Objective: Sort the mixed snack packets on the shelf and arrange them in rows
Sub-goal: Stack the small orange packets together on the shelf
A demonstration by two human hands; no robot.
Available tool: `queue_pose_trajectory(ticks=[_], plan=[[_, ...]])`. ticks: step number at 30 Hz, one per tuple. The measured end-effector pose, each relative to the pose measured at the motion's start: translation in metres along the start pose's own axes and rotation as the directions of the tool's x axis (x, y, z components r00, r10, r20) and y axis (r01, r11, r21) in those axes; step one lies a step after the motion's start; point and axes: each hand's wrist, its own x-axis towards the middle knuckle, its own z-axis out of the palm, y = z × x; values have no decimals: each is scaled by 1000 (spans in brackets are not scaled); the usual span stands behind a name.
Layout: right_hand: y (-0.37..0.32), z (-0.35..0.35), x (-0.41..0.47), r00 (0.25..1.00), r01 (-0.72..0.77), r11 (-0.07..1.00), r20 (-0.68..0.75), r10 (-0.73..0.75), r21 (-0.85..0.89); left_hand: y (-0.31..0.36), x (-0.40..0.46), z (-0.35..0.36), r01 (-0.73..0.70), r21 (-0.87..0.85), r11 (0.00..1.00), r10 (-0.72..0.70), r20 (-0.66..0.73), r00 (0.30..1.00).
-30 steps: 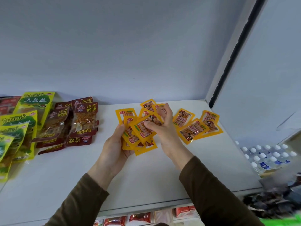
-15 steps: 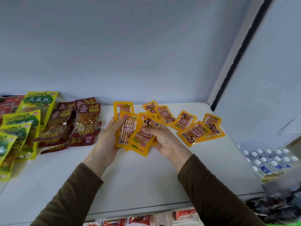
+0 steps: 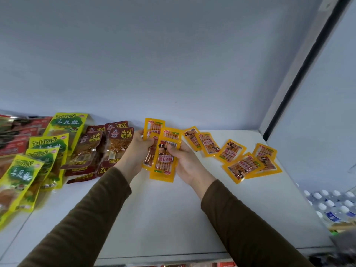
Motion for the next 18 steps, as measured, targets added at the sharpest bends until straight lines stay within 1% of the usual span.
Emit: queue_pose_trajectory(ticks=[1, 5, 7, 9, 11, 13, 15, 18], plan=[[-1, 11, 6, 1000, -1, 1000, -1, 1, -17, 6, 1, -3, -21, 27, 999, 21, -8, 1000], [-2, 31, 20, 997, -21, 992, -71, 12, -128, 11, 4, -2, -9, 100, 995, 14, -48, 999], [3, 37, 29, 994, 7, 976, -103, -29, -216, 13, 3, -2, 5, 206, 979, 10, -68, 998], [6, 44, 35, 988, 29, 965, -141, -69, -262, 13, 5, -5, 3, 271, 963, 21, -86, 996], [8, 50, 40, 985, 23, 942, -151, -78, -336, 15, 5, -7, -6, 290, 957, 25, -61, 998], [10, 55, 41, 988, -5, 914, -144, -58, -405, 14, 4, -9, 33, 262, 964, -24, -39, 999], [14, 56, 41, 990, -28, 915, -135, -30, -403, 13, 4, -11, 67, 230, 971, -61, -32, 998], [20, 52, 40, 988, -5, 950, -151, -44, -314, 12, 5, -15, 61, 268, 962, -59, -15, 998]])
